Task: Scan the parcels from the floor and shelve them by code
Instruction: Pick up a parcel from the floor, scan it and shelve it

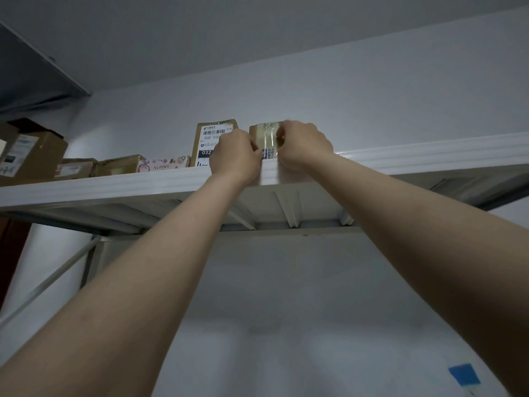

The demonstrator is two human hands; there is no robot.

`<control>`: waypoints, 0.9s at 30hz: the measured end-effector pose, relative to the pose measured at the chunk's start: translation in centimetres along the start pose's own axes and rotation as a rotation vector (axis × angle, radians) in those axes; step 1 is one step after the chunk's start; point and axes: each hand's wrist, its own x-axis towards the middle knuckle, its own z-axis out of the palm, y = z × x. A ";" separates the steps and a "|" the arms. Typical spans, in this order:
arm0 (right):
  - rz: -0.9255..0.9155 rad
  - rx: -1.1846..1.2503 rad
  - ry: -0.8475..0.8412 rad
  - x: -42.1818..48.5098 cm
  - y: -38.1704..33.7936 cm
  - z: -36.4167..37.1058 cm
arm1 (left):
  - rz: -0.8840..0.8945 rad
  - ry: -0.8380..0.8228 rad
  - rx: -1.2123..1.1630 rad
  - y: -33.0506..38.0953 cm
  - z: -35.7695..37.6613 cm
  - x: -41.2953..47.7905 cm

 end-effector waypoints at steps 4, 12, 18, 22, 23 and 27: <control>0.016 -0.083 -0.088 0.1 -0.8 0.7 | -0.013 -0.042 0.081 0.2 0.2 -0.4; -0.053 -0.153 -0.101 -1.1 -0.6 0.6 | 0.030 -0.057 -0.012 -0.4 -0.7 -2.3; -0.271 0.065 0.133 -8.2 -0.6 1.6 | 0.059 -0.086 0.159 0.1 -2.7 -7.8; -0.307 0.317 0.074 -16.5 0.7 4.0 | -0.014 -0.235 0.212 -1.6 -4.1 -14.3; -0.305 0.384 0.032 -18.9 1.1 4.7 | -0.062 -0.294 0.225 -2.2 -4.5 -16.4; -0.297 0.502 -0.213 -29.3 2.1 7.6 | -0.260 -0.530 0.288 -4.7 -6.7 -26.4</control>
